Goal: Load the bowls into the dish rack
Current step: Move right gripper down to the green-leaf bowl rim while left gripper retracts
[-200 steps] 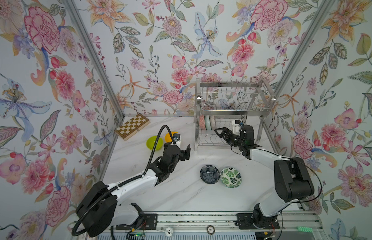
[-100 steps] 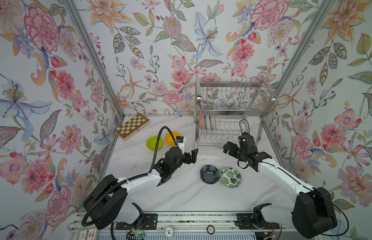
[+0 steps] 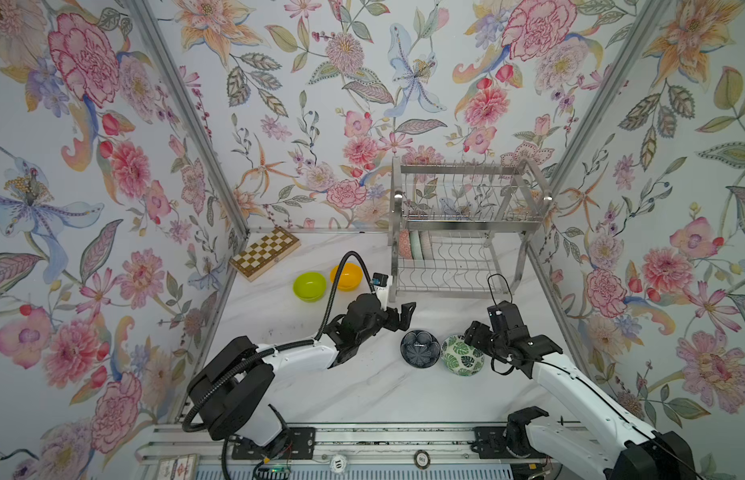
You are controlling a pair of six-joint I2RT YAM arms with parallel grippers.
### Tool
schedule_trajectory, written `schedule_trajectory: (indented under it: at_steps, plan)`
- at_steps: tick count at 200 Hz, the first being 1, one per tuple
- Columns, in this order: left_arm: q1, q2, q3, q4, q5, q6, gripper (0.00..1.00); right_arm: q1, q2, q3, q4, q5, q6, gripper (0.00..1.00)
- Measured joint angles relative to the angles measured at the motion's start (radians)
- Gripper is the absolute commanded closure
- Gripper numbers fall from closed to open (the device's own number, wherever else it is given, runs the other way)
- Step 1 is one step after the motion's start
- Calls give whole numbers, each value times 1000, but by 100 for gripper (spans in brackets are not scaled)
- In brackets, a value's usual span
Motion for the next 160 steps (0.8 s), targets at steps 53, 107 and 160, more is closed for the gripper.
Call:
schedule_trajectory:
  at_steps: [53, 107, 160]
  plan:
    - [-1, 0, 0, -2, -2, 31, 1, 1, -25, -115, 30, -50, 40, 45]
    - [-1, 0, 0, -2, -21, 55, 1, 19, 51, -135, 113, -77, 54, 57]
    - [-1, 0, 0, -2, -23, 58, 1, 19, 92, -135, 154, -76, 46, 68]
